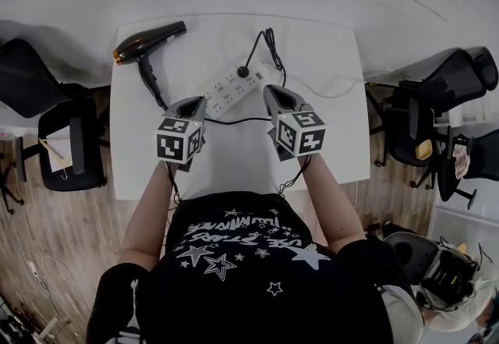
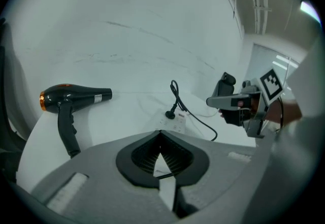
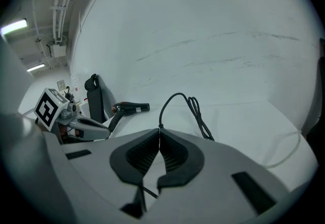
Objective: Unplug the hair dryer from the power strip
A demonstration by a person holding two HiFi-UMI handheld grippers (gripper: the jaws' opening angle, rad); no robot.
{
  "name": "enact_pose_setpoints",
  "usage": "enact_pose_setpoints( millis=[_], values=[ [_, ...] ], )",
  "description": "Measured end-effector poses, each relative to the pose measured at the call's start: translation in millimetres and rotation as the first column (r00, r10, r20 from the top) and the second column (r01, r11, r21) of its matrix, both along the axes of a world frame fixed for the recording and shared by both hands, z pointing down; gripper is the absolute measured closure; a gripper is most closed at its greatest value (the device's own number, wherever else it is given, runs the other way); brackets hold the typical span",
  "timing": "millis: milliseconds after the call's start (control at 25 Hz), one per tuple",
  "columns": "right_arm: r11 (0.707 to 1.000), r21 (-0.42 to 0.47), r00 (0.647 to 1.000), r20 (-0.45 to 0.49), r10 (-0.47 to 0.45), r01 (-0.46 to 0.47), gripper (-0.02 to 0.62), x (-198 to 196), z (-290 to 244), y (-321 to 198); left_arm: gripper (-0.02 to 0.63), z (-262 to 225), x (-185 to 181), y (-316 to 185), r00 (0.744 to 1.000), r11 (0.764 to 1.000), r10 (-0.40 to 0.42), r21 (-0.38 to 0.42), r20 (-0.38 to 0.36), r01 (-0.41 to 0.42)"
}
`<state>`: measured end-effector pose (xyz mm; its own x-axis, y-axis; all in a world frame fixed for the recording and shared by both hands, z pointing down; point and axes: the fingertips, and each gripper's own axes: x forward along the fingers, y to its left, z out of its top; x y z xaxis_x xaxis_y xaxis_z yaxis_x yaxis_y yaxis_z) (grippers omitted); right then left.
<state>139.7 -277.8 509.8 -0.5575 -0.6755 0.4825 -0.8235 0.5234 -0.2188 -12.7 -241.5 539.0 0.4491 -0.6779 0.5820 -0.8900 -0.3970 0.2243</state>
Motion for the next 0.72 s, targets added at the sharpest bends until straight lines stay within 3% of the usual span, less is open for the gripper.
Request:
enact_pose_setpoints(
  millis=[120,440,720],
  values=[
    [0.999,-0.017,0.999,-0.005,-0.035,0.035,0.583,-3,8,-8,0.598,15,6,-9,0.999,1.000,0.008,-0.025,0.048,-0.007],
    [0.993,-0.049,0.995,-0.010,-0.104,0.104,0.583,-14,26,-22,0.598,36,15,-21,0.999,0.997,-0.012,-0.081,0.049,0.016],
    [0.990,-0.033,0.990,-0.029,-0.135,0.134,0.583,-26,32,-31,0.598,51,14,-23,0.994,0.991,-0.004,-0.133,0.113,0.019]
  ],
)
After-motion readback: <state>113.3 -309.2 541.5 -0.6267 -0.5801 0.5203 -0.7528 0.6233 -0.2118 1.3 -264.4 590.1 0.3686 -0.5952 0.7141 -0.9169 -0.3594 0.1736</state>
